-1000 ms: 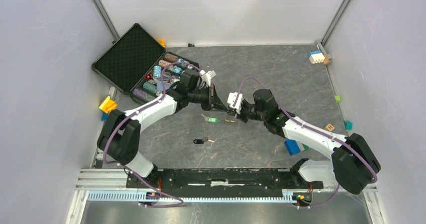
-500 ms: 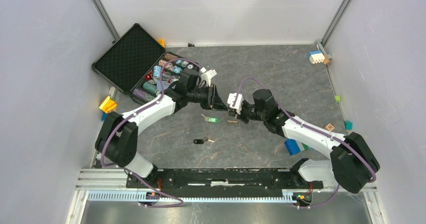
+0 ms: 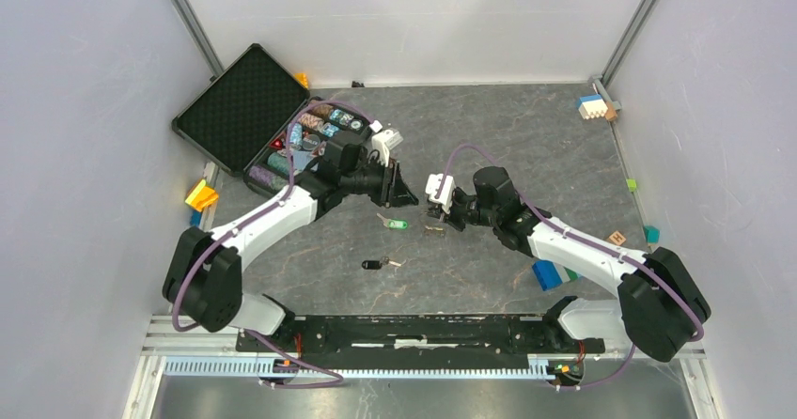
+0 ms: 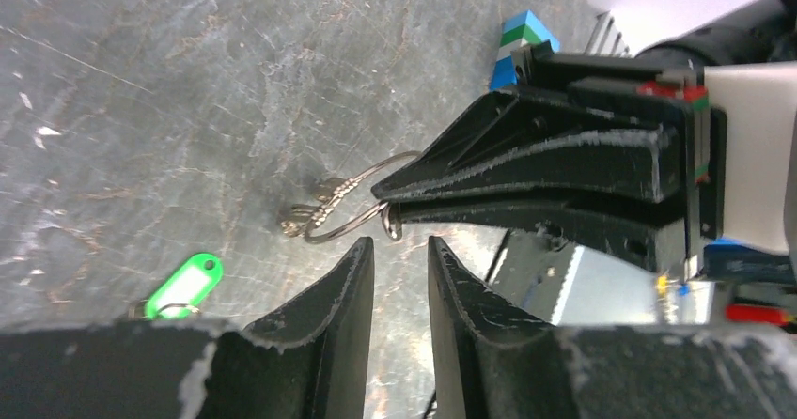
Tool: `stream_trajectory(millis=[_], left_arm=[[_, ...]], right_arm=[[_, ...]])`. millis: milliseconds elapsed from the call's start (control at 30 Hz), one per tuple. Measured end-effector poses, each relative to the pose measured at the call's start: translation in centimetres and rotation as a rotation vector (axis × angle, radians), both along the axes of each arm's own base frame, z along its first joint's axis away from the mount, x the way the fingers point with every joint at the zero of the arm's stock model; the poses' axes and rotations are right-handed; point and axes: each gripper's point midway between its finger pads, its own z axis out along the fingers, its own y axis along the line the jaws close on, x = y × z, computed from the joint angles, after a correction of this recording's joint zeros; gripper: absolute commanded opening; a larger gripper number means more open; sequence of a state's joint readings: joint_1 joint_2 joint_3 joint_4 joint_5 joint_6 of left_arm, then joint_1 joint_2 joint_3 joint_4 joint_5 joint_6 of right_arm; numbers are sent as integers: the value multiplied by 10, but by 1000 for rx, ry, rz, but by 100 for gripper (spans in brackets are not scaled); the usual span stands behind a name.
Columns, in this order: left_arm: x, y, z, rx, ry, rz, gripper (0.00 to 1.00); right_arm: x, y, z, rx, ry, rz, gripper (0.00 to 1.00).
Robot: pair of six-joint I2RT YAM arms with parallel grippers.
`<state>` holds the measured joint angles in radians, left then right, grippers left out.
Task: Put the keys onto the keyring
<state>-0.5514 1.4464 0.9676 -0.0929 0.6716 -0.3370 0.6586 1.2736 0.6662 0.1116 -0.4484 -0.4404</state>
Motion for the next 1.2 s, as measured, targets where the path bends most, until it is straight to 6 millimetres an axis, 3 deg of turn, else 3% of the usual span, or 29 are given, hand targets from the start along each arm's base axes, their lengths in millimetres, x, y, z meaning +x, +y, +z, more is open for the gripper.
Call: stream_trajectory(millis=[267,367,600,900,1200], left_arm=[[5,16,6,72,-308,-85,35],[7,25,-1,141,-419,-146,38],[7,56,-39,369,-568,-284,50],[2,85,-100,560,-649,-469,49],[4,94,-129,644,-765,-699,47]], right_arm=[[1,-2,-1,4,18,-28,0],[4,-3,-1,-2,17,-47,0],[7,-8,2,-10,1,-76,0],[8,-12,10,-7,-32,-86,0],[6,-18,18,8,-69,-75,0]])
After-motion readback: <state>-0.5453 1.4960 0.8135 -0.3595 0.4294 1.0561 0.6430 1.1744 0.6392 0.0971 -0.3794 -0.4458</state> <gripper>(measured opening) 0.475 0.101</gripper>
